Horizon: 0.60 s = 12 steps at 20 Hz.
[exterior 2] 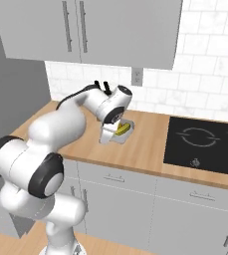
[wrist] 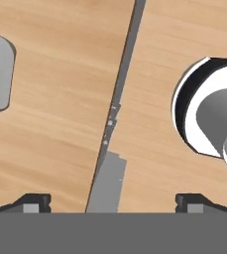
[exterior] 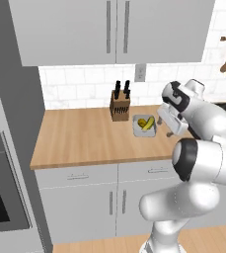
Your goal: Take the meat container that has the shrimp and place it on the second highest rack of the freezer. Then take the vegetable container that has the lemon and cucumber and place it on the highest rack of the freezer.
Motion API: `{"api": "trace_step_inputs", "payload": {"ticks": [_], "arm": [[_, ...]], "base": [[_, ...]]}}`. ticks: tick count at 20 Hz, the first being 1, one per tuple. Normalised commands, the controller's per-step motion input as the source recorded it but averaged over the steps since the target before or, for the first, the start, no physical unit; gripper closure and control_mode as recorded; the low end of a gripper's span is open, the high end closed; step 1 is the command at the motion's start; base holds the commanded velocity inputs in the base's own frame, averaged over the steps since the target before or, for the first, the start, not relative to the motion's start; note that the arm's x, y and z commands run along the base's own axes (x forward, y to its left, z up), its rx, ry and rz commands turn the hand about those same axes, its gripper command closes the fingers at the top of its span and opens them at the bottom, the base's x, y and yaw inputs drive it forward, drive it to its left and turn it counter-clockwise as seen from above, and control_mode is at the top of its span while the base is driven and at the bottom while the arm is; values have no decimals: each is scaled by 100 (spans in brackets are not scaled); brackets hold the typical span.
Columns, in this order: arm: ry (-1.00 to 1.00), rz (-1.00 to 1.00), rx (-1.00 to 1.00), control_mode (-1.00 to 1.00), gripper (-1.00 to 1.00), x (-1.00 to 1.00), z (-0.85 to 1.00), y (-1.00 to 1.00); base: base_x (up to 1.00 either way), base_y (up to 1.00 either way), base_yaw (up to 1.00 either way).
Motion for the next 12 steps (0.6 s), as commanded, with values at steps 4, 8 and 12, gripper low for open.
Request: {"api": "trace_step_inputs", "payload": {"ticks": [4, 8, 12], "arm": [[0, -6, 0, -100, -100, 40, -12, -13], [0, -5, 0, -100, -100, 40, -13, -8], [0, -5, 0, -100, -100, 19, -13, -1]], "base": [[0, 0, 0], [0, 0, 0], [0, 0, 0]]}}
